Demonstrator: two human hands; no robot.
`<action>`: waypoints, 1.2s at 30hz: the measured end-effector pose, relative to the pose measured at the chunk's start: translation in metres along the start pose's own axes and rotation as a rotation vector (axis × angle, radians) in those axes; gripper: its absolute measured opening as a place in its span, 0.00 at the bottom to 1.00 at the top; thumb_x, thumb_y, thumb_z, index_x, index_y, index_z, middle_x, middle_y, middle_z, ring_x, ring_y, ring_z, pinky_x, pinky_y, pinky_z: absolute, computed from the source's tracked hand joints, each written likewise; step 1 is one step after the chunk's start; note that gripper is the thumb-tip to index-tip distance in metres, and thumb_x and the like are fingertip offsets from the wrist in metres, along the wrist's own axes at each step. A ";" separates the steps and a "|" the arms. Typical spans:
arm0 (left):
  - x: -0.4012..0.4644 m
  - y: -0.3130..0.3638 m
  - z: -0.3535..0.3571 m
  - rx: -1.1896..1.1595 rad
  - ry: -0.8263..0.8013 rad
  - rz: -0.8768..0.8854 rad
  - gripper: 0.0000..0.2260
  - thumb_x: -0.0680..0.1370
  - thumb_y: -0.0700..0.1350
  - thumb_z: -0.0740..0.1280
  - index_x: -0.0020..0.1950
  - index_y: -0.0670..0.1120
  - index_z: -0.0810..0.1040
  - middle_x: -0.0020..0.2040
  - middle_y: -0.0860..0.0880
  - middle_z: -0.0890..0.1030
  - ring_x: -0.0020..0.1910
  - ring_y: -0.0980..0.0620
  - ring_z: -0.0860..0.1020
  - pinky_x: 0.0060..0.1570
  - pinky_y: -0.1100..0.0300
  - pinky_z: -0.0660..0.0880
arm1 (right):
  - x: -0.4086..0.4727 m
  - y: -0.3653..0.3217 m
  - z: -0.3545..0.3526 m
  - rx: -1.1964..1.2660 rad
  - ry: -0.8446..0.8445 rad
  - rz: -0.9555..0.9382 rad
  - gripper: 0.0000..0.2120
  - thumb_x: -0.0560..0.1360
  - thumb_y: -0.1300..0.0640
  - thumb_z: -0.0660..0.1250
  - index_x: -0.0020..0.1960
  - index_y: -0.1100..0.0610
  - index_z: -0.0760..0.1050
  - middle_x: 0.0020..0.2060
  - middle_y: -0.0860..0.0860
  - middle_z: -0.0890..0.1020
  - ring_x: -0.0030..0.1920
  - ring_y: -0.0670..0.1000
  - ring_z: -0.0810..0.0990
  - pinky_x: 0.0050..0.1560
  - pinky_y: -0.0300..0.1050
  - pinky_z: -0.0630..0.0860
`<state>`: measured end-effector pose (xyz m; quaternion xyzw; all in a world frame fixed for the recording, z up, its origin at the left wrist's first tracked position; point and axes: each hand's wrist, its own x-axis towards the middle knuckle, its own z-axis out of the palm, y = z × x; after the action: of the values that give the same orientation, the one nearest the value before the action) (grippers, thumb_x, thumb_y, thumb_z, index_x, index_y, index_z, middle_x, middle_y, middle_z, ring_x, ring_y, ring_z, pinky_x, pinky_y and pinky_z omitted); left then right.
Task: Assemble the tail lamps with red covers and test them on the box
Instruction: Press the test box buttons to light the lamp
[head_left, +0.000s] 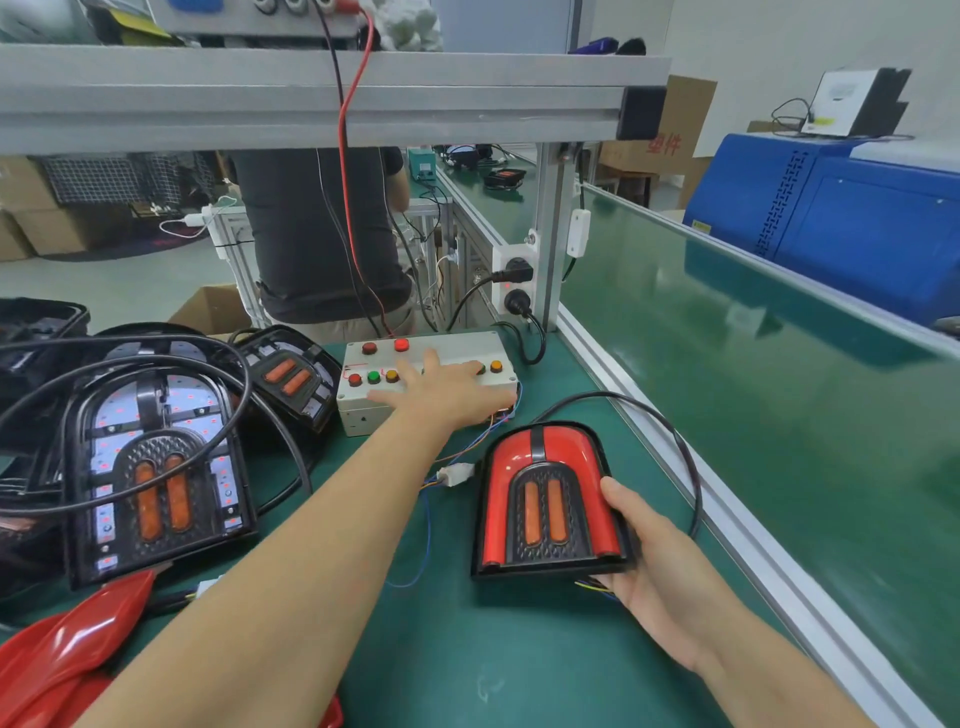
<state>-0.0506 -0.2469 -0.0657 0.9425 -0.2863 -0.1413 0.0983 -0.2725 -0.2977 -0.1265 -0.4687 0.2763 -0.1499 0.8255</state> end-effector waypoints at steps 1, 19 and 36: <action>0.001 0.001 0.000 0.034 0.019 0.017 0.31 0.71 0.71 0.59 0.72 0.64 0.61 0.78 0.48 0.49 0.76 0.39 0.42 0.65 0.28 0.40 | 0.003 0.001 -0.002 -0.013 0.000 -0.009 0.15 0.80 0.50 0.60 0.52 0.54 0.85 0.52 0.54 0.85 0.52 0.52 0.85 0.48 0.45 0.81; 0.021 -0.007 0.010 0.362 0.287 0.162 0.22 0.78 0.62 0.50 0.67 0.60 0.72 0.72 0.45 0.64 0.73 0.42 0.54 0.68 0.35 0.47 | 0.004 -0.001 0.001 -0.042 0.015 0.020 0.18 0.75 0.46 0.61 0.56 0.55 0.82 0.51 0.55 0.85 0.48 0.51 0.85 0.46 0.46 0.78; -0.059 -0.058 0.039 0.090 0.107 0.190 0.15 0.74 0.57 0.66 0.54 0.49 0.79 0.51 0.49 0.81 0.51 0.46 0.78 0.44 0.58 0.71 | -0.001 -0.014 0.015 -0.423 0.180 -0.012 0.18 0.80 0.45 0.58 0.58 0.54 0.79 0.49 0.54 0.86 0.46 0.52 0.85 0.56 0.54 0.77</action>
<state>-0.0807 -0.1702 -0.1051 0.9208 -0.3748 -0.0678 0.0840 -0.2645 -0.2938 -0.1083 -0.6178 0.3711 -0.1346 0.6801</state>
